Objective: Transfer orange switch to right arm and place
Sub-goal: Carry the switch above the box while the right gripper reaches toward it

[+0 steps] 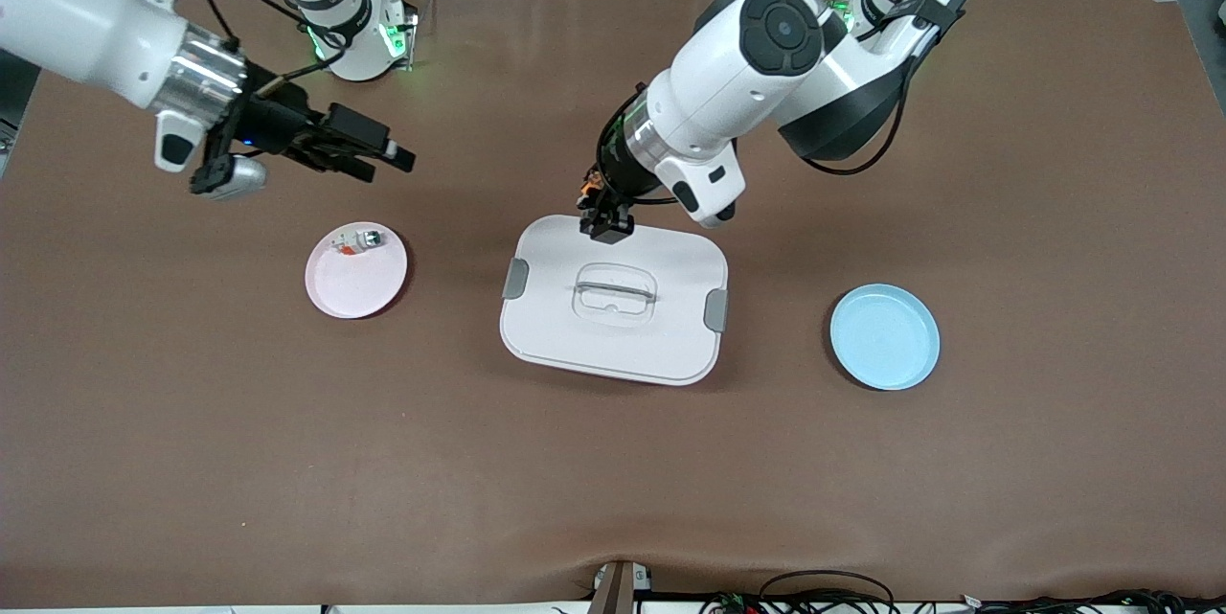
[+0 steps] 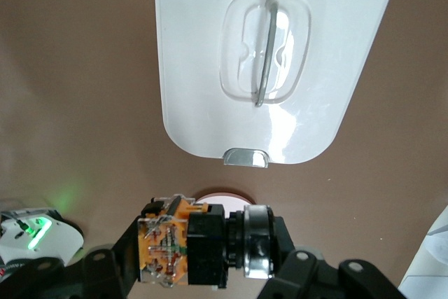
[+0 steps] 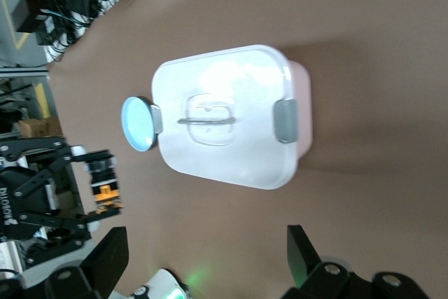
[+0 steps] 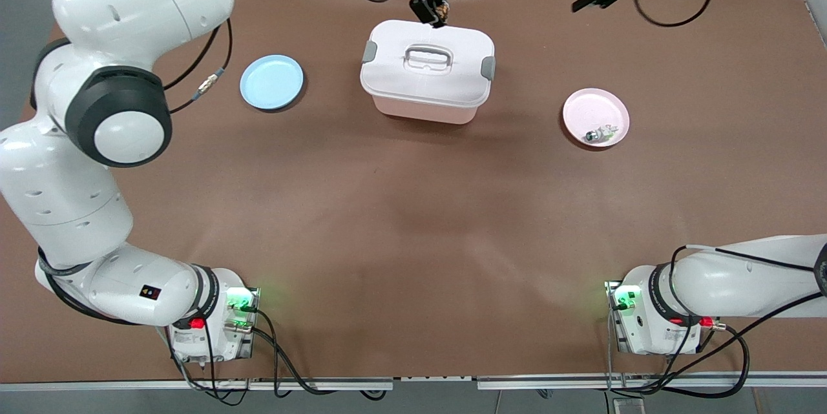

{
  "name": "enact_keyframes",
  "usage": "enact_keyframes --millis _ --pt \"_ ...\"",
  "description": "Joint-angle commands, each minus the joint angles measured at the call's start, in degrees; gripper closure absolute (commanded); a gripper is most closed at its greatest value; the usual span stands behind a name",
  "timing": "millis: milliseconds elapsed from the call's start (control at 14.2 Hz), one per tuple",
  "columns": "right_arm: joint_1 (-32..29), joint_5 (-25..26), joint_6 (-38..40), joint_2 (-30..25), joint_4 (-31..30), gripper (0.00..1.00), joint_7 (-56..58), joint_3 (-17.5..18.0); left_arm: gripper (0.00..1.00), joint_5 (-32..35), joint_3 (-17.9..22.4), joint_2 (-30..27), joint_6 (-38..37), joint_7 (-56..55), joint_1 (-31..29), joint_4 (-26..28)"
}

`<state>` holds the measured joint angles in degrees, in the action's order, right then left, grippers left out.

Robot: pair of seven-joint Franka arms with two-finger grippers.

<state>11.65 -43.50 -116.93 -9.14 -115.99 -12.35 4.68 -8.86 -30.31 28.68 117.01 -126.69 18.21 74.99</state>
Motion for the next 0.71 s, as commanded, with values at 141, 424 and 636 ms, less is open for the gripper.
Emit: enact_keyframes --millis 141,424,636 --pt "11.4 -6.9 -15.0 -1.7 -6.3 0.0 -1.0 -0.5 1.0 -1.9 0.1 2.0 1.6 -2.0 2.8 -2.3" --pt "16.2 -12.0 -21.1 3.1 -6.3 0.0 -0.1 -0.5 1.0 -1.9 0.3 2.4 1.6 -1.9 3.8 -2.3" --pt "17.4 -14.1 -23.2 4.9 -6.3 0.0 3.4 -0.5 1.0 -1.8 0.3 2.4 1.6 -2.0 3.9 -2.1"
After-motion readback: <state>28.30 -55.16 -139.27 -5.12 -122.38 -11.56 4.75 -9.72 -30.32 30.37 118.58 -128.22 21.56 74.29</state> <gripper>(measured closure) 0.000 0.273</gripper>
